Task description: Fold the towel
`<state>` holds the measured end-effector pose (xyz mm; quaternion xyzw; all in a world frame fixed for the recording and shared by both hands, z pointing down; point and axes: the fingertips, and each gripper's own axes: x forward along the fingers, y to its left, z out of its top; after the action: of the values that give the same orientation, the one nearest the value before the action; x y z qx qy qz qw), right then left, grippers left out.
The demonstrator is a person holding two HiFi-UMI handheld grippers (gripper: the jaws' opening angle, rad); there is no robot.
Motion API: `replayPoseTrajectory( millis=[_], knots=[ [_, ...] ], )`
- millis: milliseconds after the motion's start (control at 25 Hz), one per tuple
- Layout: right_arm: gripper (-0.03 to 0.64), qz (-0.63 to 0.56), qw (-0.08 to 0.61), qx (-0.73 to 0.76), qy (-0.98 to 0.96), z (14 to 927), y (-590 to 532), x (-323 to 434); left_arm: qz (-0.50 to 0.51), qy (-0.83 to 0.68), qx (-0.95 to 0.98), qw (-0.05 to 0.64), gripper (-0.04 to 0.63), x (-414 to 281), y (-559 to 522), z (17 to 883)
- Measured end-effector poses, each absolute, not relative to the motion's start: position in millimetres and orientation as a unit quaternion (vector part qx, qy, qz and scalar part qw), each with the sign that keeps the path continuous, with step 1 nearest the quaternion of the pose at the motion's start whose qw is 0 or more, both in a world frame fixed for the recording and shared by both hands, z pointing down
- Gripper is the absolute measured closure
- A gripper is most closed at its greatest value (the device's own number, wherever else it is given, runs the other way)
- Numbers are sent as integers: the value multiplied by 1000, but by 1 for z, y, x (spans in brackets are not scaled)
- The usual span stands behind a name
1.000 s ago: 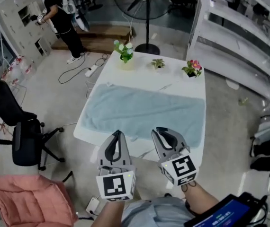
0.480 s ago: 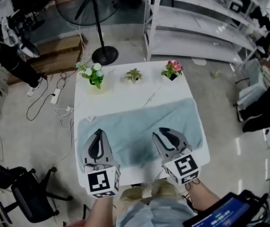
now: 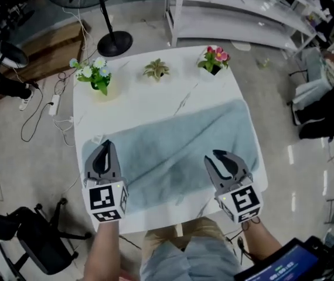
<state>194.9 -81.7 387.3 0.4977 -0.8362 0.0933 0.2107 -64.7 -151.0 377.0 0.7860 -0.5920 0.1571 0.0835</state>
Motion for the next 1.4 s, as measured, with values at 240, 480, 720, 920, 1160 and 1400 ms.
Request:
replayPoseTrajectory(
  millis=[240, 480, 720, 920, 1160, 1400],
  knots=[
    [512, 134, 265, 530, -794, 443, -70, 259, 249, -576, 772, 100, 589, -96, -168, 449],
    [571, 133, 284, 565, -763, 470, -78, 311, 307, -577, 750, 101, 589, -130, -178, 479],
    [586, 157, 310, 582, -735, 484, -71, 354, 334, -566, 745, 112, 589, -131, -187, 495],
    [584, 161, 336, 583, -722, 496, -55, 370, 354, -557, 742, 119, 589, -136, -192, 504],
    [586, 197, 349, 575, -713, 513, -28, 388, 385, -540, 741, 103, 589, -135, -197, 509],
    [591, 201, 365, 565, -712, 513, -15, 398, 408, -533, 737, 85, 589, -140, -210, 510]
  ],
)
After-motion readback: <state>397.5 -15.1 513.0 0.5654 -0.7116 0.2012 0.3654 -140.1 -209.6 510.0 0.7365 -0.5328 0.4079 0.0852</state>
